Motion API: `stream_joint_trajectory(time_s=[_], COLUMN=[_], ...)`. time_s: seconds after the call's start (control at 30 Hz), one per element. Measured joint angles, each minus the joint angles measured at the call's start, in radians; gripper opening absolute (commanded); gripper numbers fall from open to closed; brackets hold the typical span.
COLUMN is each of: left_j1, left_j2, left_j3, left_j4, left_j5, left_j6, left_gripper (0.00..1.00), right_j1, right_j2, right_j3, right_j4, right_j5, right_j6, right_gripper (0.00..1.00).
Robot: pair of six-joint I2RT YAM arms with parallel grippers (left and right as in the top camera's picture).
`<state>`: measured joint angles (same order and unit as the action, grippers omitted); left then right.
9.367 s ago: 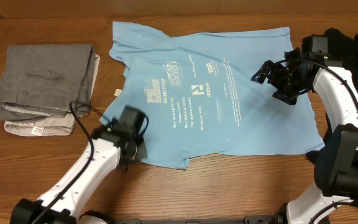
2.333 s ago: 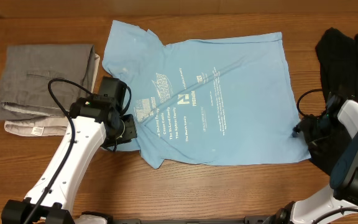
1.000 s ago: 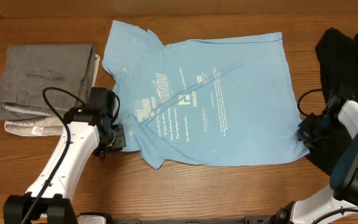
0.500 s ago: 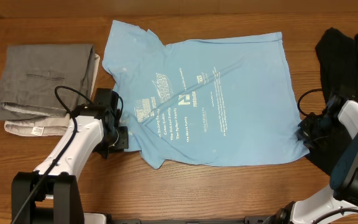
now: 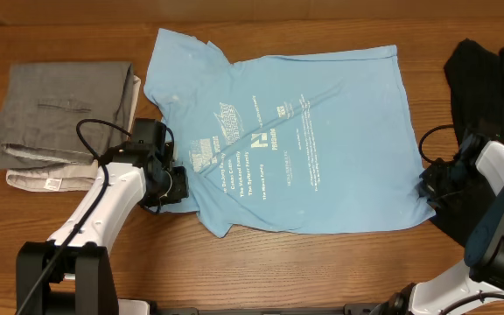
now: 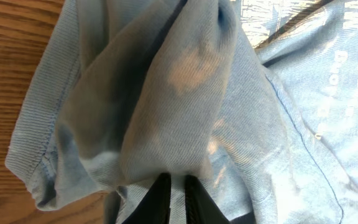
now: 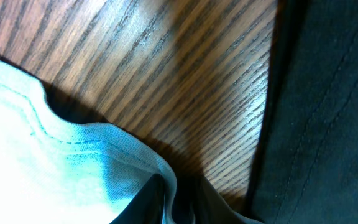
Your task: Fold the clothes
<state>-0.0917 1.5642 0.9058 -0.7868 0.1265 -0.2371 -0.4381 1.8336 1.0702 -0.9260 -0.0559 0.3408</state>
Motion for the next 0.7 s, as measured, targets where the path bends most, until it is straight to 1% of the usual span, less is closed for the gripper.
stream_joint_trajectory(time_s=[0.1, 0.17, 0.23, 0.3, 0.37, 0.5, 0.57, 0.7], left_j1=[0.000, 0.000, 0.000, 0.001, 0.001, 0.003, 0.005, 0.009], left_j2=[0.000, 0.001, 0.001, 0.002, 0.002, 0.002, 0.008, 0.053], left_j3=[0.002, 0.014, 0.039, 0.077, 0.121, 0.157, 0.156, 0.153], left_j4=[-0.015, -0.059, -0.111, -0.163, -0.209, -0.240, -0.245, -0.238], left_j5=[0.000, -0.021, -0.055, -0.079, -0.098, -0.109, -0.113, -0.129], left_j6=[0.000, 0.000, 0.000, 0.000, 0.001, 0.013, 0.027, 0.055], left_gripper=[0.11, 0.12, 0.18, 0.29, 0.31, 0.27, 0.24, 0.23], right_j1=[0.000, 0.000, 0.000, 0.000, 0.000, 0.000, 0.000, 0.000], right_j2=[0.000, 0.000, 0.000, 0.000, 0.000, 0.000, 0.000, 0.000], right_j3=[0.000, 0.000, 0.000, 0.000, 0.000, 0.000, 0.000, 0.000], right_j4=[0.000, 0.000, 0.000, 0.000, 0.001, 0.003, 0.003, 0.004], right_j5=[0.000, 0.000, 0.000, -0.002, -0.003, -0.010, -0.011, -0.011], right_j6=[0.000, 0.000, 0.000, 0.000, 0.000, 0.001, 0.000, 0.001], right_gripper=[0.21, 0.21, 0.21, 0.21, 0.25, 0.25, 0.25, 0.25])
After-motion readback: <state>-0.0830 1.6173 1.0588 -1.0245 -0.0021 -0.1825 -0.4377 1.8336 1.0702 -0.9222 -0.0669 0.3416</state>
